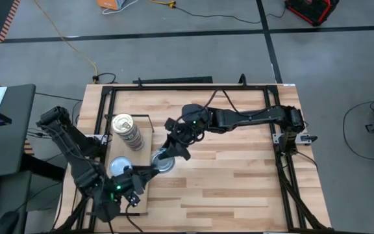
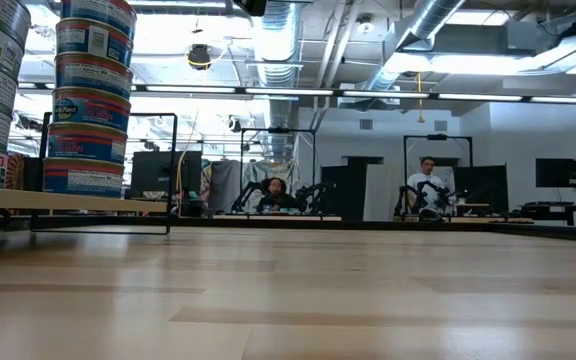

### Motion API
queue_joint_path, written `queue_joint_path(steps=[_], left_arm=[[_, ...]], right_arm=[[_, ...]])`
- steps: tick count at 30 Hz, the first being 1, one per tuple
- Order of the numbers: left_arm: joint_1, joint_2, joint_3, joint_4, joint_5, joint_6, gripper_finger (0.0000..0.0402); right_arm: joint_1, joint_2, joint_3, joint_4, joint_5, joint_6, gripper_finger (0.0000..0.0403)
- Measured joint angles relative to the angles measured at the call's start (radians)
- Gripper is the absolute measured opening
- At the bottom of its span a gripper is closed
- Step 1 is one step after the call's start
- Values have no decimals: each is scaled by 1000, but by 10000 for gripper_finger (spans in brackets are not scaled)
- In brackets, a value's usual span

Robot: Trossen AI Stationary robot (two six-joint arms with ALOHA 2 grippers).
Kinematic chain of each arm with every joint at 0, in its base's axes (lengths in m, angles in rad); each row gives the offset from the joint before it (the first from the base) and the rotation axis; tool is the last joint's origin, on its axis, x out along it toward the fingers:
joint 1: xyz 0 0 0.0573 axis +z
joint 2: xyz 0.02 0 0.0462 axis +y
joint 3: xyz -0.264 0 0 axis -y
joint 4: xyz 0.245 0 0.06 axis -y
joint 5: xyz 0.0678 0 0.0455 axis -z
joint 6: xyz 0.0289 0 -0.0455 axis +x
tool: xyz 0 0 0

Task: Stack canned seafood by type on shelf
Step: Stack the green and white tuna can on the green and white tuna can on the shelf

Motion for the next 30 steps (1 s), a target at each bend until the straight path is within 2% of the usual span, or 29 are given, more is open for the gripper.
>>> queue_joint_path(steps=[4, 7, 12, 16, 22, 26, 30], left_arm=[[28, 0, 0, 44, 7, 26, 272], [49, 0, 0, 64, 50, 27, 272], [66, 0, 0, 73, 124, 27, 268], [66, 0, 0, 95, 162, 28, 231], [65, 0, 0, 120, 166, 32, 141], [64, 0, 0, 118, 170, 24, 135], [62, -1, 1, 118, 168, 4, 135]], right_arm=[[13, 0, 0, -3, -5, 26, 171], [26, 0, 0, -1, -7, 32, 178], [36, 0, 0, -5, -6, 26, 159], [36, 0, 0, -5, -6, 26, 162], [36, 1, -1, 6, 0, 27, 190], [38, 1, -2, 18, 7, 30, 198], [42, 1, -2, 31, 10, 29, 227]])
